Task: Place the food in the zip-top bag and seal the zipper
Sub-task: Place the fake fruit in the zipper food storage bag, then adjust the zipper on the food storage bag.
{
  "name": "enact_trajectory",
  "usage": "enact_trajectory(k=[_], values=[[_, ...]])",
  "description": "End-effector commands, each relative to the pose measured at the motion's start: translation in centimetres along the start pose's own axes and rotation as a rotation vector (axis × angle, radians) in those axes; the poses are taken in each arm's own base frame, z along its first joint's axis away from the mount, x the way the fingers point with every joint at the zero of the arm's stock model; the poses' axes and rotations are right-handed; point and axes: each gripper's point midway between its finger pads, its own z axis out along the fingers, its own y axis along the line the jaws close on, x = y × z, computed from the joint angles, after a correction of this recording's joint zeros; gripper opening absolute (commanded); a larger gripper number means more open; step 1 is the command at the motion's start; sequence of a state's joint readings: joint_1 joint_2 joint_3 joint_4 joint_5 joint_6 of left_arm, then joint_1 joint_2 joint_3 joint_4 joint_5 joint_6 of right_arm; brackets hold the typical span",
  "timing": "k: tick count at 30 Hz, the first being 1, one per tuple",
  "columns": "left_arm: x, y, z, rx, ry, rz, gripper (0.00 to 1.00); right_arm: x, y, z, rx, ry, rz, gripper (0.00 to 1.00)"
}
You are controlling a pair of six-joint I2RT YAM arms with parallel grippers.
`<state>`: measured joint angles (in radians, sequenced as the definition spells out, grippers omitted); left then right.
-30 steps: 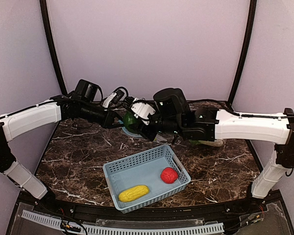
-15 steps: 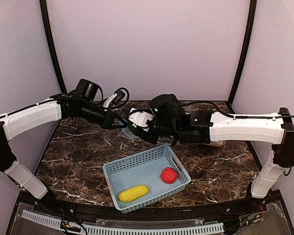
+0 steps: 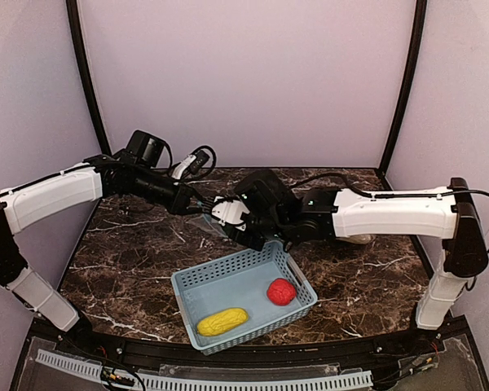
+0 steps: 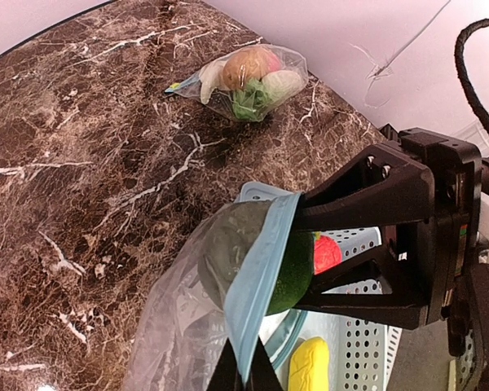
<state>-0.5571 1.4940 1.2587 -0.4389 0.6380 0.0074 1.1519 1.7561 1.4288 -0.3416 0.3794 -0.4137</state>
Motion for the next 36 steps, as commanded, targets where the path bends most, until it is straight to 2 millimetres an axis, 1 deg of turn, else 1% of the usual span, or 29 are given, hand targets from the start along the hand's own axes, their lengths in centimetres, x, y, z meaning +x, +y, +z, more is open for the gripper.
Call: enact_trajectory(k=[1, 4, 8, 11, 14, 17, 19, 21, 26, 31, 36], values=[[-1.2, -0.8, -1.4, -0.003, -0.051, 0.046, 0.01, 0.7, -1.0, 0.0, 0.051, 0.055, 0.064, 0.49], [-1.0, -0.7, -1.1, 0.007, -0.043, 0.033, 0.01, -0.1, -0.9, -0.5, 0.021, 0.023, 0.114, 0.63], [-0.9, -0.6, -0.9, 0.006, -0.038, 0.023, 0.01, -1.9, -0.8, -2.1, -0.047, -0.052, 0.202, 0.77], [-0.9, -0.4, -0.8, 0.001, -0.039, 0.022, 0.01, -3.6, -0.9, -3.9, -0.093, -0.127, 0.276, 0.83], [-0.8, -0.4, -0.7, 0.001, -0.036, 0.020, 0.01, -4.7, -1.5, -5.2, -0.109, -0.194, 0.363, 0.90], [-0.8, -0.4, -0.7, 0.006, -0.036, 0.021, 0.01, -4.9, -2.8, -5.6, -0.063, -0.222, 0.471, 0.95], [-0.8, -0.5, -0.6, 0.011, -0.037, 0.020, 0.01, -4.7, -3.8, -5.4, -0.032, -0.223, 0.554, 0.97], [-0.8, -0.5, -0.6, 0.015, -0.037, 0.021, 0.01, -4.4, -4.4, -4.8, -0.029, -0.230, 0.615, 0.98], [-0.7, -0.8, -0.5, 0.033, -0.036, 0.022, 0.01, -4.6, -4.2, -3.0, -0.079, -0.239, 0.669, 0.99], [-0.9, -1.3, -0.6, 0.055, -0.043, 0.028, 0.01, -3.5, -4.7, -1.0, -0.092, -0.212, 0.711, 0.98], [-1.0, -2.0, -0.7, 0.098, -0.048, 0.034, 0.01, -2.9, -4.7, 0.2, -0.114, -0.208, 0.731, 0.99]])
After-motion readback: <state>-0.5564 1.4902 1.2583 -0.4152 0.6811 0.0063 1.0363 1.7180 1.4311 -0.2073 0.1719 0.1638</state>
